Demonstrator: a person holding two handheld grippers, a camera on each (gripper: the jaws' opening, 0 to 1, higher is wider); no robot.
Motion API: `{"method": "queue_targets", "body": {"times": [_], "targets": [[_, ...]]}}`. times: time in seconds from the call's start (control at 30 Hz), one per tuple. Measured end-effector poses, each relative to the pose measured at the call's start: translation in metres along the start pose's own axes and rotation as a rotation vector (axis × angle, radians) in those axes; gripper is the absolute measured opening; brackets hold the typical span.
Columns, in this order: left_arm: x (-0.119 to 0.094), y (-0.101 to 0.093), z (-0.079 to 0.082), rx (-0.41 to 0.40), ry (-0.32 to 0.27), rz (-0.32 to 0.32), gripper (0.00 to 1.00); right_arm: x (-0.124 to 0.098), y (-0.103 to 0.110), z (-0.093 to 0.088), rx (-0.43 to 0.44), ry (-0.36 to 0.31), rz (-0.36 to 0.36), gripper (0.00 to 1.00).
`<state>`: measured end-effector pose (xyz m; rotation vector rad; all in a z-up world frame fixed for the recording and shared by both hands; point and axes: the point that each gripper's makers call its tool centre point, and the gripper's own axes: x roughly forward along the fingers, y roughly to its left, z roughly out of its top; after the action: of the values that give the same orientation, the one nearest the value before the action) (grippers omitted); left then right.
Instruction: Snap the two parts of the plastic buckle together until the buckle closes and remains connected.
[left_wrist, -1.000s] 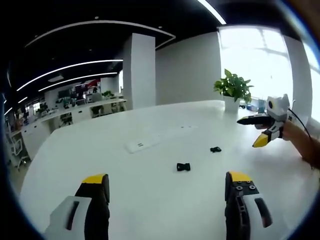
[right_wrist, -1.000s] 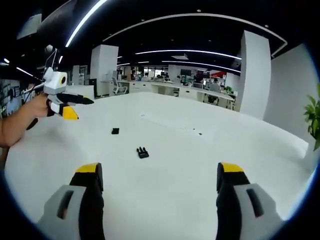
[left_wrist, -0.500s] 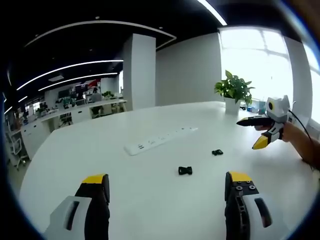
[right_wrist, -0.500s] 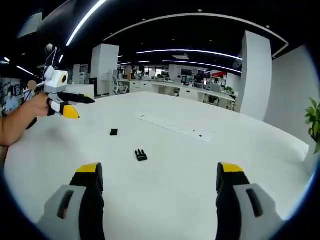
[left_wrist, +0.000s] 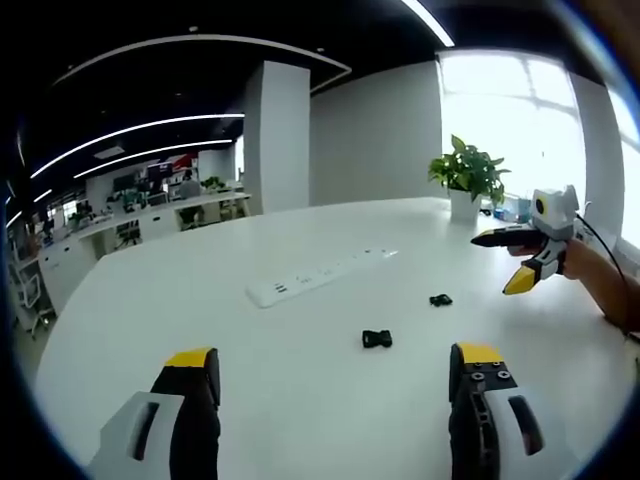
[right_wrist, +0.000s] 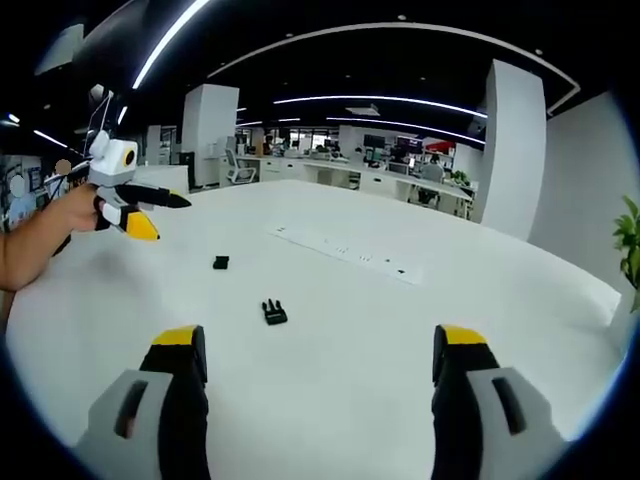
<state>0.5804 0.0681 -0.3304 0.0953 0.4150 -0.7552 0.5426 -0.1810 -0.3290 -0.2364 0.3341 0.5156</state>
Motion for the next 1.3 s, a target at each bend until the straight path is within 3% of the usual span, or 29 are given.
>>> {"method": "queue_targets", "body": {"times": [0.27, 0.87, 1.3], "targets": [[0.004, 0.003, 0.01, 0.0, -0.012, -0.005, 0.96, 0.001, -0.006, 0.008, 0.001, -0.01, -0.006, 0.94], [0.01, 0.008, 0.009, -0.016, -0.004, -0.014, 0.96, 0.009, -0.012, 0.01, 0.018, -0.009, -0.007, 0.94], [0.011, 0.008, 0.021, -0.016, -0.02, -0.035, 0.93, 0.015, -0.012, 0.014, 0.021, -0.01, -0.001, 0.94]]}}
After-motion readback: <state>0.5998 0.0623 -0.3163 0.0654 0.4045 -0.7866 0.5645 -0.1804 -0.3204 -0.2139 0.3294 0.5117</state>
